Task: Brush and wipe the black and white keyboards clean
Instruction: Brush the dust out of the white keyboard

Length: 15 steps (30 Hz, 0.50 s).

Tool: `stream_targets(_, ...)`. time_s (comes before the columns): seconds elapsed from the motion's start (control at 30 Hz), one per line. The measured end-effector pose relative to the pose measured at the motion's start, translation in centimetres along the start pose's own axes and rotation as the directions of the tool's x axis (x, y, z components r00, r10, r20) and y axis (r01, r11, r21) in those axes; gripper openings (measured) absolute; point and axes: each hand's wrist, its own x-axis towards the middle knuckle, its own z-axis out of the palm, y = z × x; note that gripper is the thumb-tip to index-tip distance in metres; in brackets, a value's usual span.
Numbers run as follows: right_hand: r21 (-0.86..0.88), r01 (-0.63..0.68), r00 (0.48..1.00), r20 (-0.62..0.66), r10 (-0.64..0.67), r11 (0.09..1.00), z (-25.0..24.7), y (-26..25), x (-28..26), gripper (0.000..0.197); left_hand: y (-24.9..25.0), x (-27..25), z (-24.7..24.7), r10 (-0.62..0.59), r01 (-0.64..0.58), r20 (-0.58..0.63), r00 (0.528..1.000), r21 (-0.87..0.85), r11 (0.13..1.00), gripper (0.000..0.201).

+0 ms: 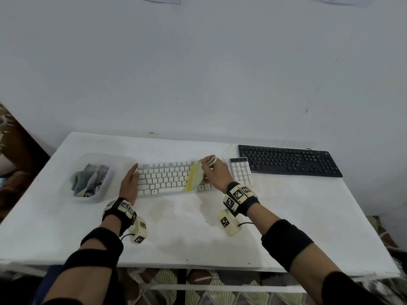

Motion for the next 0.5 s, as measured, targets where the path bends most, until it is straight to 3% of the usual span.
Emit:
stream_targets(0.1,-0.007,0.07,0.988,-0.136,-0.07,0.998,0.1,0.1,0.7,0.011,0.0,-0.1,0.0,0.007,-0.007,-0.002,1.0,0.001,1.0,0.04)
stream_targets(0.17,-0.036,0.07,0.985,-0.157,-0.074,0.997,1.0,0.3,0.9,0.011,0.1,-0.1,0.0,0.009,-0.009,0.002,1.0,0.008,1.0,0.04)
stream_targets(0.27,-0.095,0.049,0.996,-0.07,-0.056,0.994,2.2,0.8,0.3,0.01,0.1,-0.1,0.0,0.011,-0.011,0.003,1.0,0.015,1.0,0.04)
stream_targets(0.4,-0.112,0.001,0.989,0.144,0.015,0.994,1.6,-0.3,0.0,0.004,0.4,-0.4,-0.1,0.01,-0.01,0.008,1.0,0.021,1.0,0.042)
stream_targets(0.5,-0.108,0.003,0.994,0.112,0.009,0.994,-0.1,-1.7,1.4,0.005,0.6,-0.5,0.0,0.006,-0.006,0.003,1.0,0.005,1.0,0.042)
